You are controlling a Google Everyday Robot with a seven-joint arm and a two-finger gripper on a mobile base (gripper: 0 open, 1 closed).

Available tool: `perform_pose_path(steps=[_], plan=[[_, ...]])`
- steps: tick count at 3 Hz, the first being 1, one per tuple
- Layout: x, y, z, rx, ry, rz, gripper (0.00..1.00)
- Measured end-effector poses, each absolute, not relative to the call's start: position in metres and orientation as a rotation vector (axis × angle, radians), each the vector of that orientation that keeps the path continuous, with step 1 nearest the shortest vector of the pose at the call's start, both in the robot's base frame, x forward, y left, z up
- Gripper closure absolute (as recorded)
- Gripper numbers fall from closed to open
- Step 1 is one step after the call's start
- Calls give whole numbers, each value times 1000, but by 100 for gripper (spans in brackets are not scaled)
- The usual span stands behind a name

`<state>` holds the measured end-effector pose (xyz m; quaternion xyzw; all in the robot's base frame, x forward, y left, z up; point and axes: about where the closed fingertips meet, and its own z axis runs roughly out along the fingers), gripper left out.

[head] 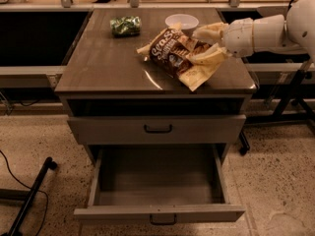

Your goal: Pick brown chip bag from middle drawer and place on counter

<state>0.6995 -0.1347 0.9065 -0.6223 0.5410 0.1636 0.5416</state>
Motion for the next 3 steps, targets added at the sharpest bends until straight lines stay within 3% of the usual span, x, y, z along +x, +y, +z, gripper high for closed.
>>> perform_pose_path(steps=[1, 3], plan=[[694, -140, 915, -1471, 1270, 422, 0], [660, -155, 956, -1473, 1183, 458, 0]])
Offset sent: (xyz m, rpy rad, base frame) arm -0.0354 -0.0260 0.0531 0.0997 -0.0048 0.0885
